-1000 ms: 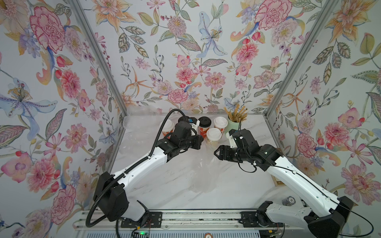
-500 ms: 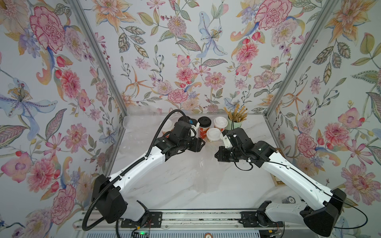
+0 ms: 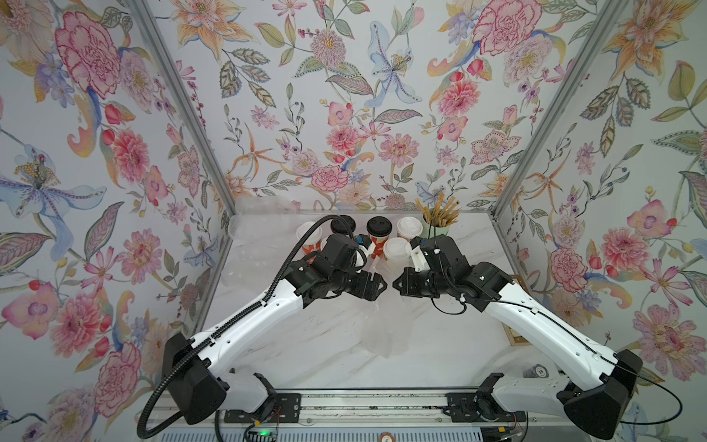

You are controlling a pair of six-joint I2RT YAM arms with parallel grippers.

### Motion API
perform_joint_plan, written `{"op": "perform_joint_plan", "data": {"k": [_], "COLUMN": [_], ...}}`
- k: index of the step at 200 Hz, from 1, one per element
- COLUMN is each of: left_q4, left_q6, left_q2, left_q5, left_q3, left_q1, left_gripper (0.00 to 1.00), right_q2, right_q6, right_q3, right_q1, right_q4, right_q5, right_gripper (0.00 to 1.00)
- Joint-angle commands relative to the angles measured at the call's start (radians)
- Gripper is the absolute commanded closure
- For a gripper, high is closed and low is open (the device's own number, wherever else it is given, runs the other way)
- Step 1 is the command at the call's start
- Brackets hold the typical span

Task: Pack milk tea into plastic carrier bags
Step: Adjust the plastic carrier bag at the center of the board.

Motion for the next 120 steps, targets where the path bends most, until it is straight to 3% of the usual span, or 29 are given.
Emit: {"op": "perform_joint_plan", "data": {"k": [1,28,59,120], "left_q4": [-0.035,-0.130,-0.138,-0.012], "left_q6": [-0.051,-0.073,-0.132,-0.177], "left_q2": [0.021,0.052,0.046,-0.003], "left_q5": [-0.102,-0.256,-0.323,-0.234], "left_q3": [0.021,0.070,0.039,-0.024], "left_q1": [-0.045,-0.078,-0.090,-0.093], "left_gripper": [0.09,0.08,0.10,0.32], "right_q2": [0.007,-0.012,-0.046,-0.084], "right_q6": [0.033,0.069,0.117,0.138], "right_q3": [0.031,0.021,-0.008,-0.033], "right_q1": [0.014,0.027,0.037,0.046], "right_q4": [0.032,0.048,0.087,0.113], "right_q5": [-0.014,0.004,0.027,0.072], "right_gripper": [1.00,1.00,1.00,1.00]}}
